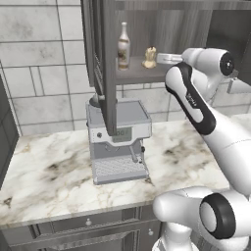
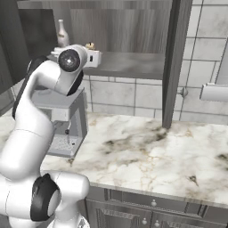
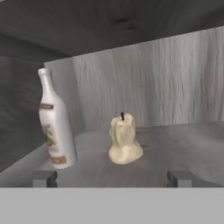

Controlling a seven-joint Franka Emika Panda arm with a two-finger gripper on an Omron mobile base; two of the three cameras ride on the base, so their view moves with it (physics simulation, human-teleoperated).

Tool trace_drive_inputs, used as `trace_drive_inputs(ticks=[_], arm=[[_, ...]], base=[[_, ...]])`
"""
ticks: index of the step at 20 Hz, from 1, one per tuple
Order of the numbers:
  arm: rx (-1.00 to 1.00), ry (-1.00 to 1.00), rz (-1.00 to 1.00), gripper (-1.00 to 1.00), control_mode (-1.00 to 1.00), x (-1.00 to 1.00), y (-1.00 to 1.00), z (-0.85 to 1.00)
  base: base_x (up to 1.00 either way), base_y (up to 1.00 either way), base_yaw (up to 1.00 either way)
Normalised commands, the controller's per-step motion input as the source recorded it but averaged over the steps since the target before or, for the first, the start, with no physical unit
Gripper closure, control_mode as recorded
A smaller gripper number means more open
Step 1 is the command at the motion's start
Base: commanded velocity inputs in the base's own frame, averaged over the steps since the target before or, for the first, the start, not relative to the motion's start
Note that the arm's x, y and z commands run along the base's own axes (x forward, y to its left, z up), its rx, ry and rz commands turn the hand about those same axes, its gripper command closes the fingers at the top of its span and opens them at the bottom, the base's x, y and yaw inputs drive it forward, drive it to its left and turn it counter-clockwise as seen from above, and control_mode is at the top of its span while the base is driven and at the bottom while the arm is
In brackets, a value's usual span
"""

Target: Get the candle and the liquor from the cabinet and move them to the dining counter.

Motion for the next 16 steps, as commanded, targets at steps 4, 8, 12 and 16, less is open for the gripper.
trace_drive_inputs(ticks=[4,8,12,16], arm=[[-0.16,0.04,-0.04,-1.00,-1.00,0.25,0.00,0.02],[-0.16,0.07,-0.03,-1.00,-1.00,0.26,0.00,0.09],[-0.05,0.03,-0.01,-1.00,-1.00,0.18,0.00,0.01],[0.00,0.00,0.00,-1.00,-1.00,0.19,0.00,0.00]], base=[[0.00,0.00,0.00],[0.00,0.00,0.00],[0.00,0.00,0.00],[0.00,0.00,0.00]])
